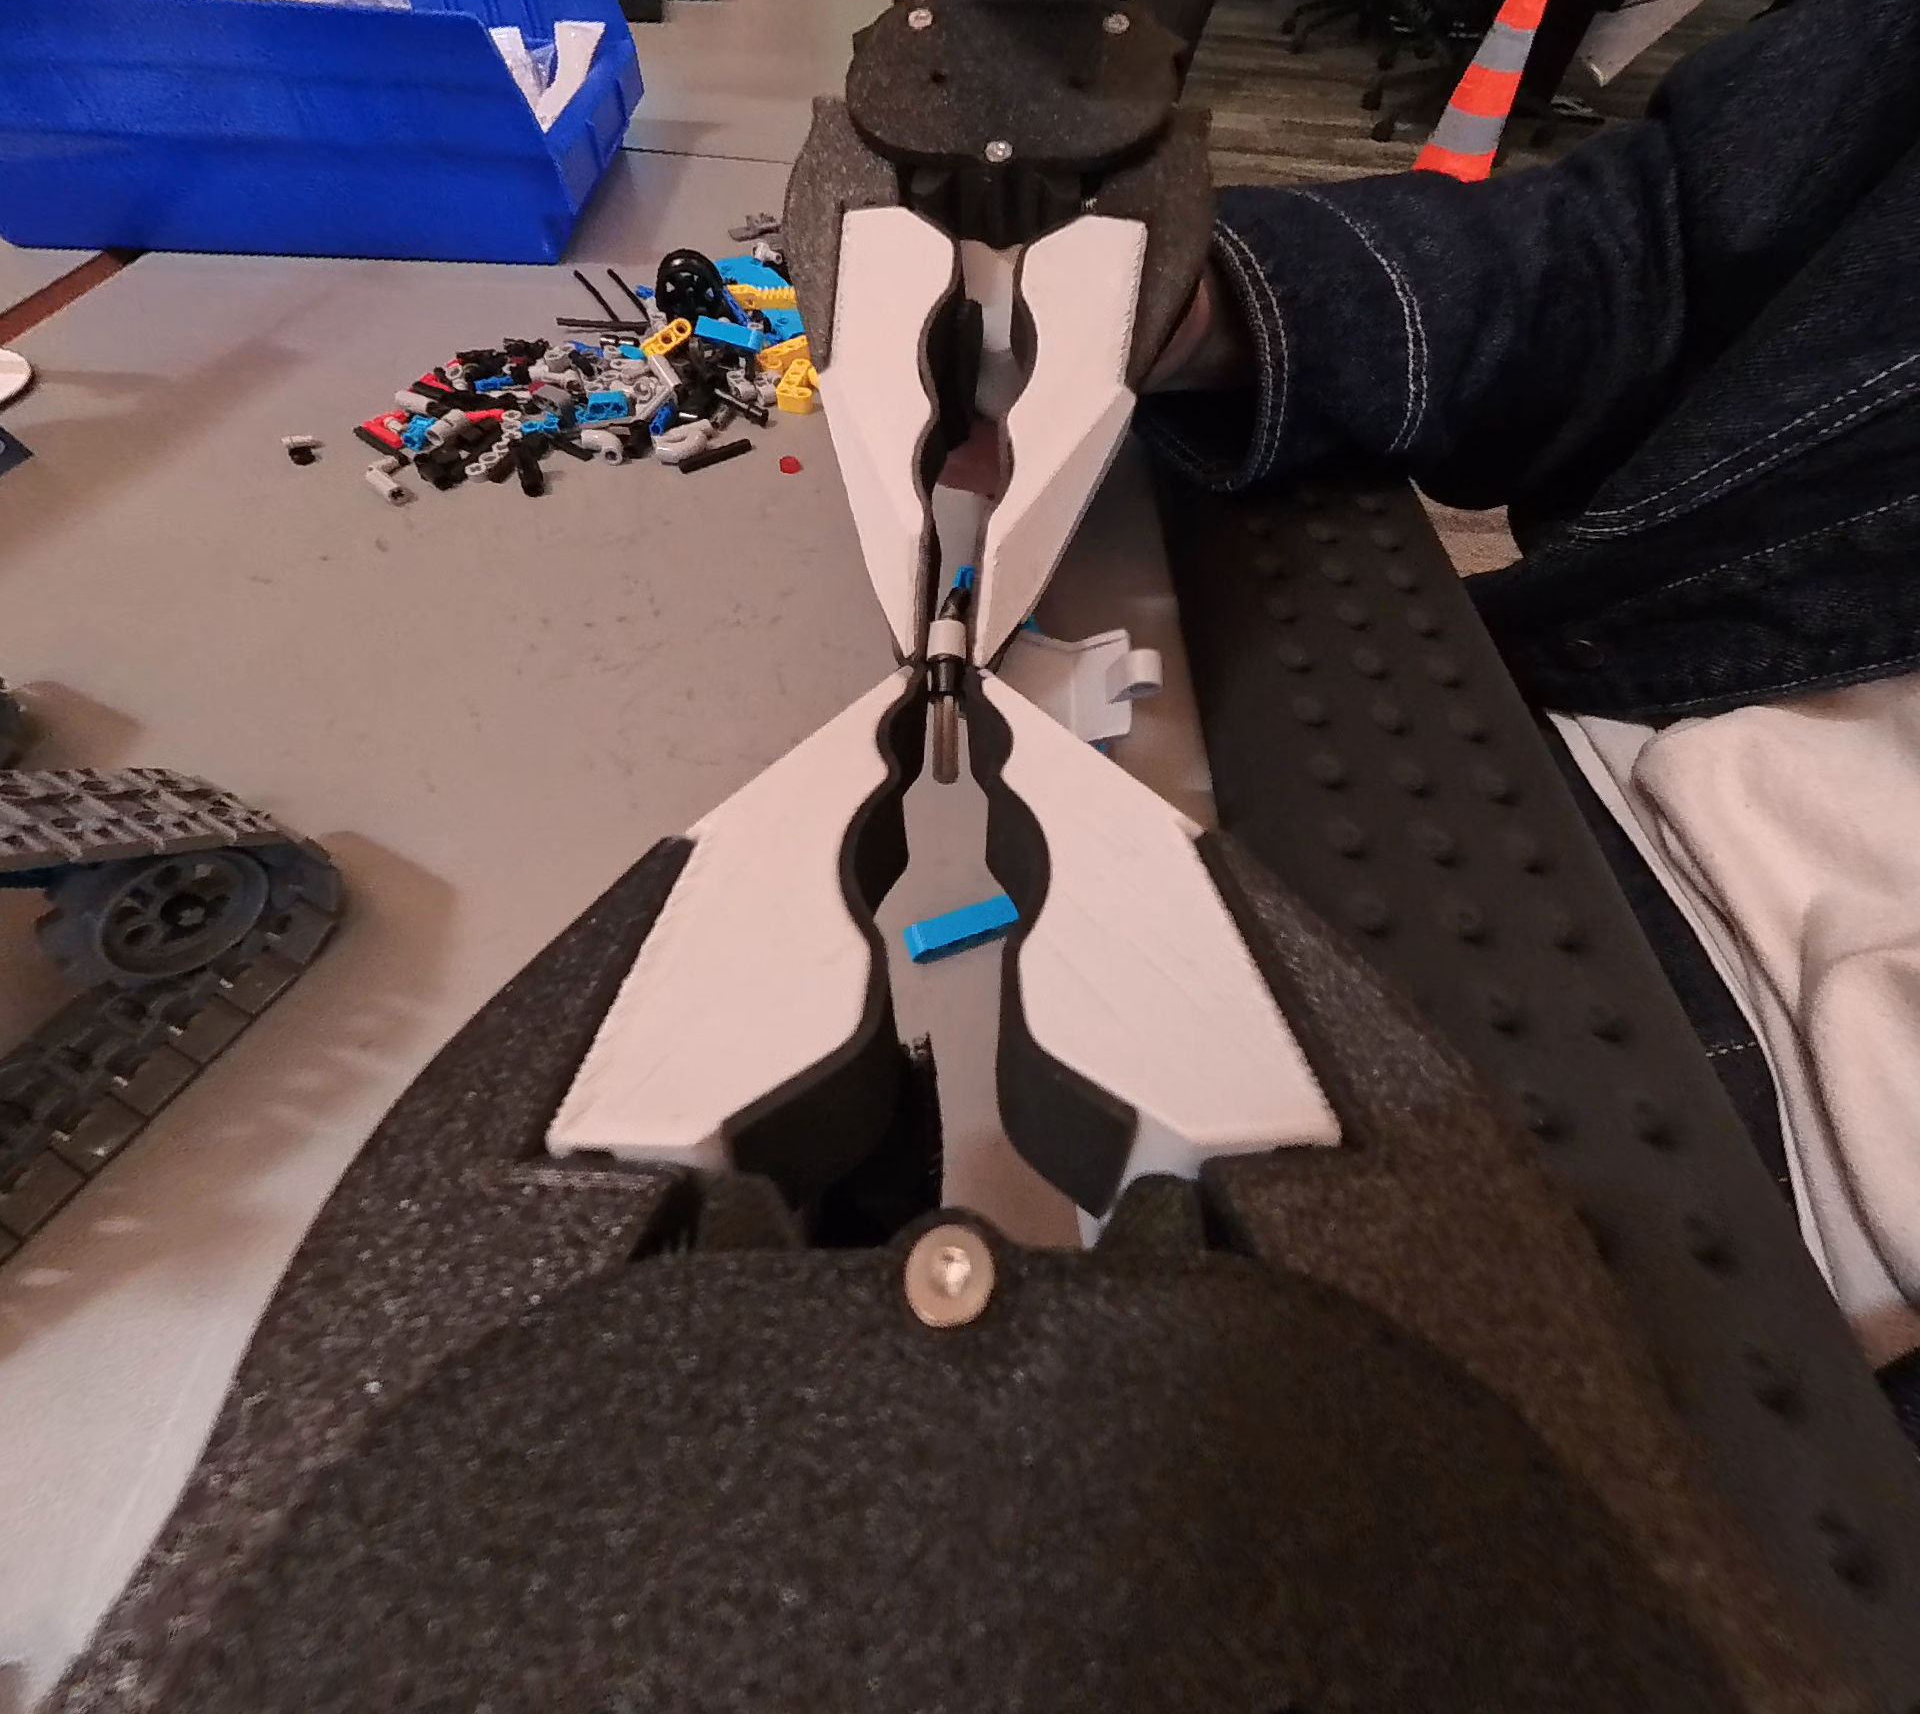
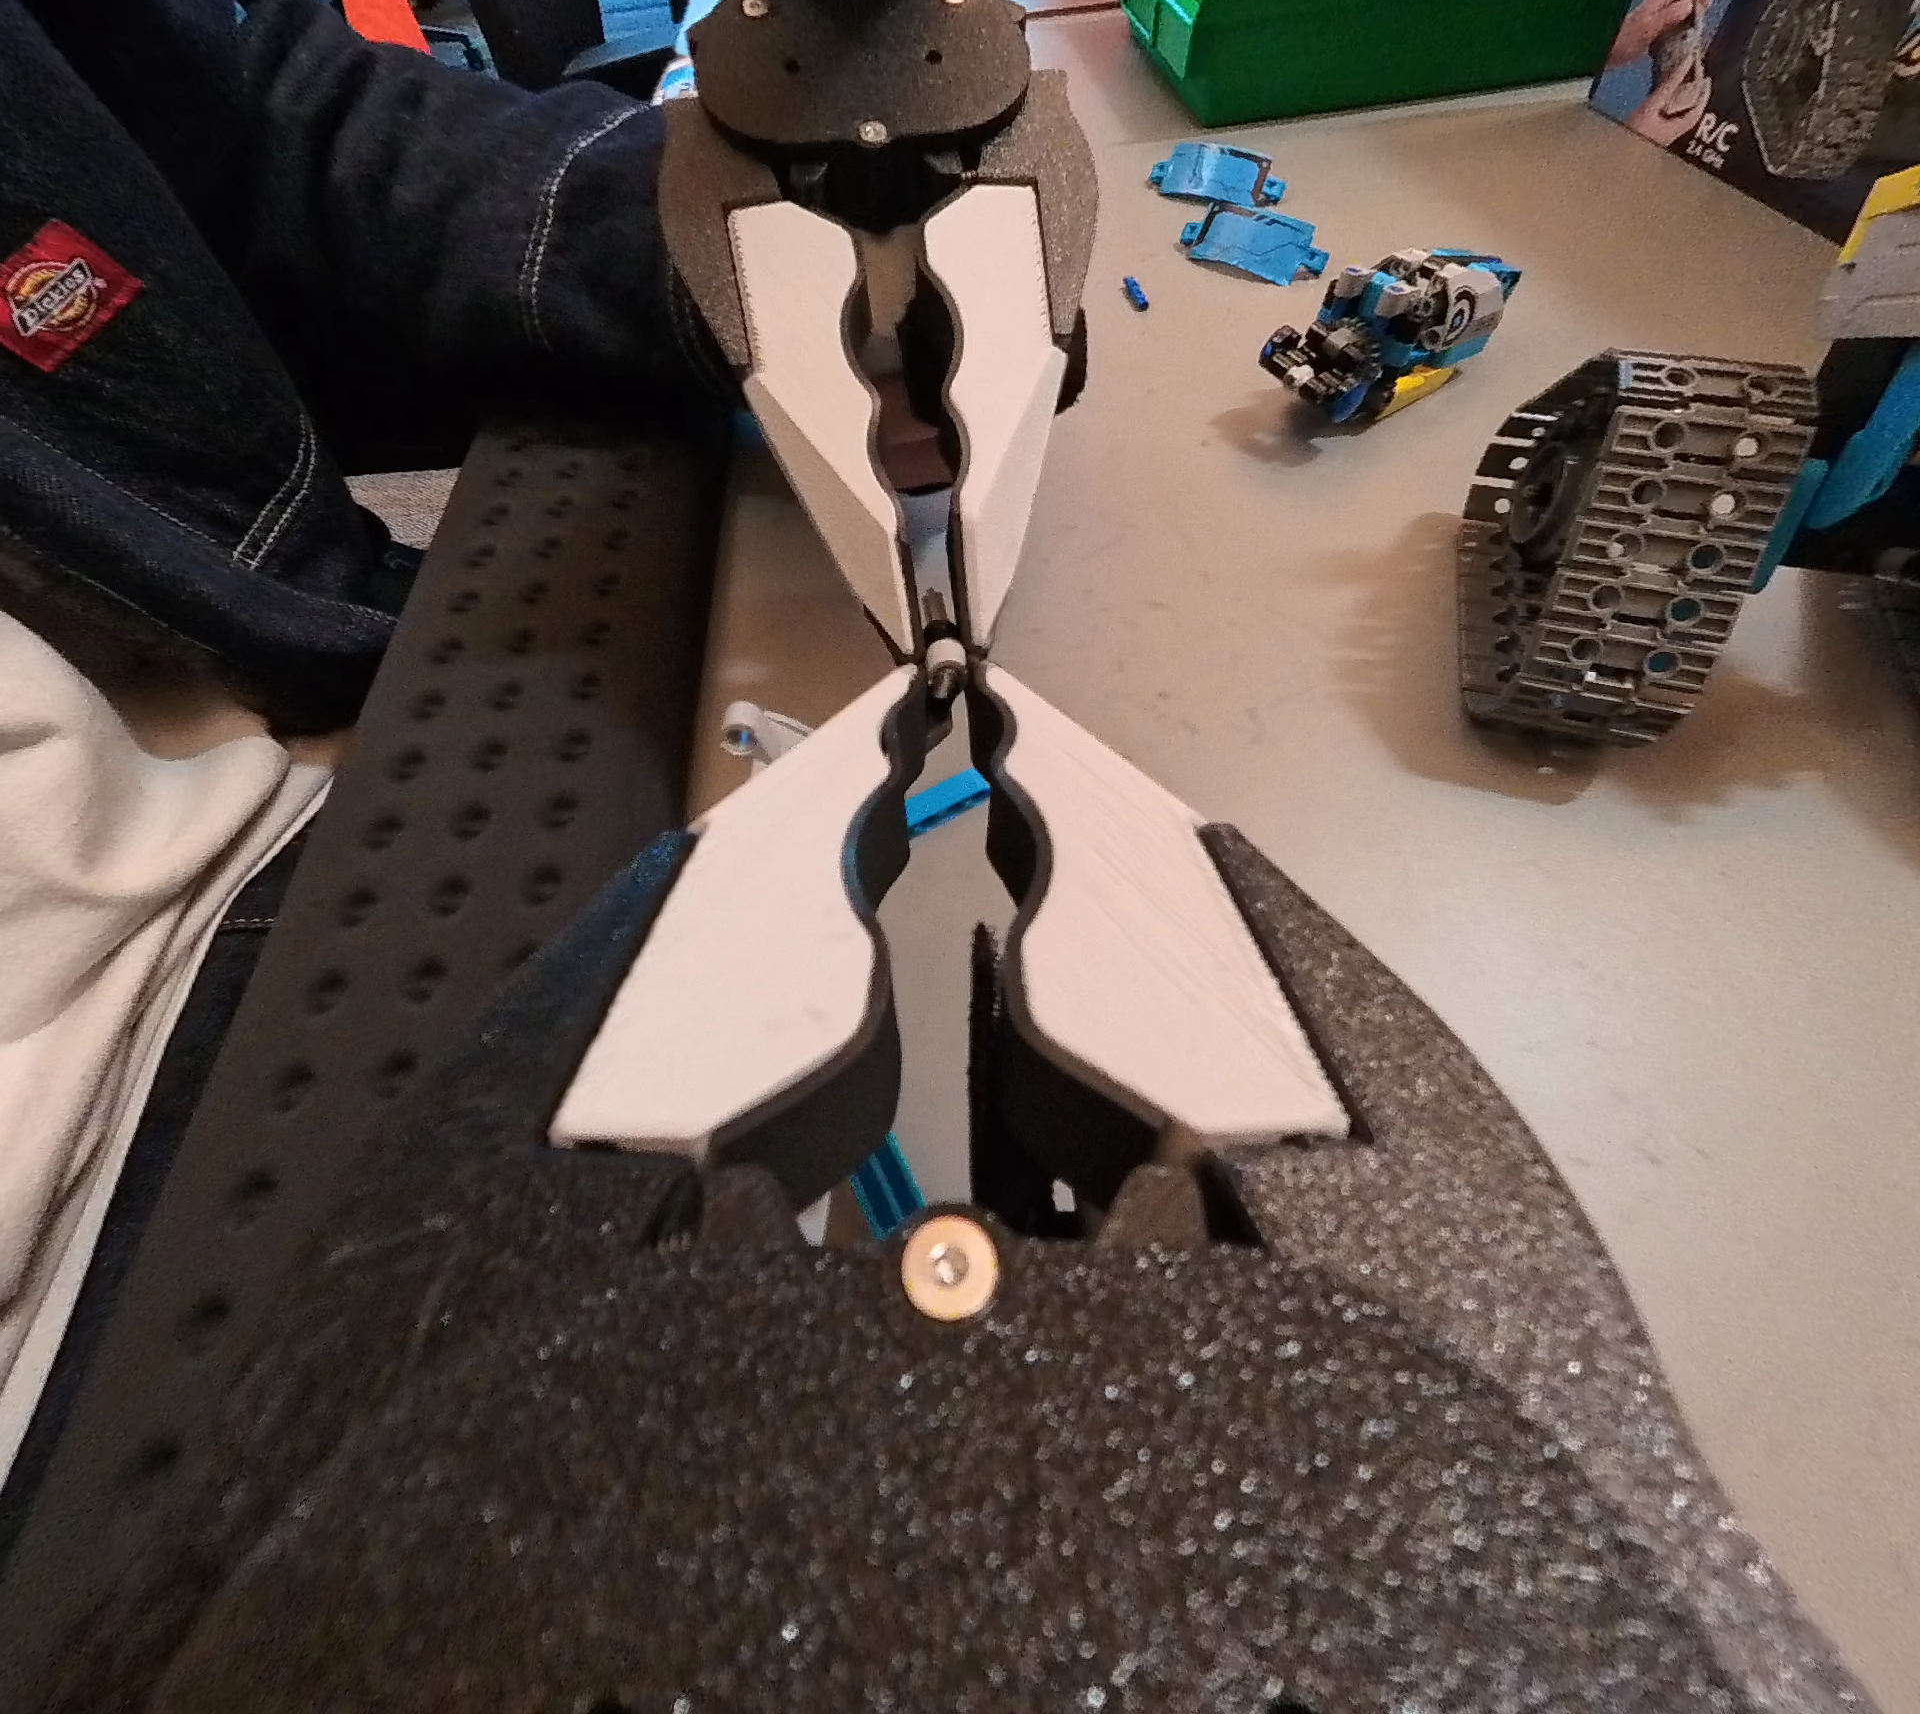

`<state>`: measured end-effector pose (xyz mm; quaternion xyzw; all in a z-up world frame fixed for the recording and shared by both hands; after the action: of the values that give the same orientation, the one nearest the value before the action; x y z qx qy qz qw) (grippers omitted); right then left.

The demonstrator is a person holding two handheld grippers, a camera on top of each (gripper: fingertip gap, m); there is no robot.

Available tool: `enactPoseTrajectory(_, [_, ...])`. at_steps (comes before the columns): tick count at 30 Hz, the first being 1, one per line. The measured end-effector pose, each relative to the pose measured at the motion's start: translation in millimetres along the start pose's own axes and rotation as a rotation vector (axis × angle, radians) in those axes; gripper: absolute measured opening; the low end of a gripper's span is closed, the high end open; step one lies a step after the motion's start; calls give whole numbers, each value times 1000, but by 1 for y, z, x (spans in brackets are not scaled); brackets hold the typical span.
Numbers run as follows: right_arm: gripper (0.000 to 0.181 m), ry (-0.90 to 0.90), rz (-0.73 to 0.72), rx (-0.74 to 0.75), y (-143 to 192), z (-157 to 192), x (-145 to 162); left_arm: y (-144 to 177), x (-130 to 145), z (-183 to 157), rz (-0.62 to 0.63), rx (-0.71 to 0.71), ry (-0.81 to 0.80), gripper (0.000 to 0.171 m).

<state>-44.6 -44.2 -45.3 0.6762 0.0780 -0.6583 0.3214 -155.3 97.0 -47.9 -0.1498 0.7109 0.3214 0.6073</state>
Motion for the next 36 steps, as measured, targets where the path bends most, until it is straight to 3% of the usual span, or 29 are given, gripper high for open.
enactPoseTrajectory(15, [1,-20,-9,-44,9,-1,0,7,0,-4,-12,2,-22,5])
enactPoseTrajectory(20, [2,-106,-3,-71,6,-5,5,5,2,-1,2,13,21,5])
enactPoseTrajectory(21, [3,-138,-16,-75,5,-7,5,5,2,0,-6,9,31,4])
enactPoseTrajectory(23, [27,-155,-30,-51,2,-8,4,7,1,2,-15,2,42,4])
enactPoseTrajectory(29, [4,84,-31,53,0,6,-3,3,4,2,-2,51,97,4])
enactPoseTrajectory(36, [11,146,45,61,-5,9,2,3,6,6,-8,81,163,4])
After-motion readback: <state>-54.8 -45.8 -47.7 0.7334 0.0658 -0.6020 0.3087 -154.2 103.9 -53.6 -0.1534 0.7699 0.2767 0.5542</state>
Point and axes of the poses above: each gripper's, where its closed fingertips meet, y back along the fingers, x out of its underside, z = x × y across the jaws, the point moved 10 cm from there along y, back along the fingers, and after that the axes turned 3 degrees about -z, right-handed, at the moved point
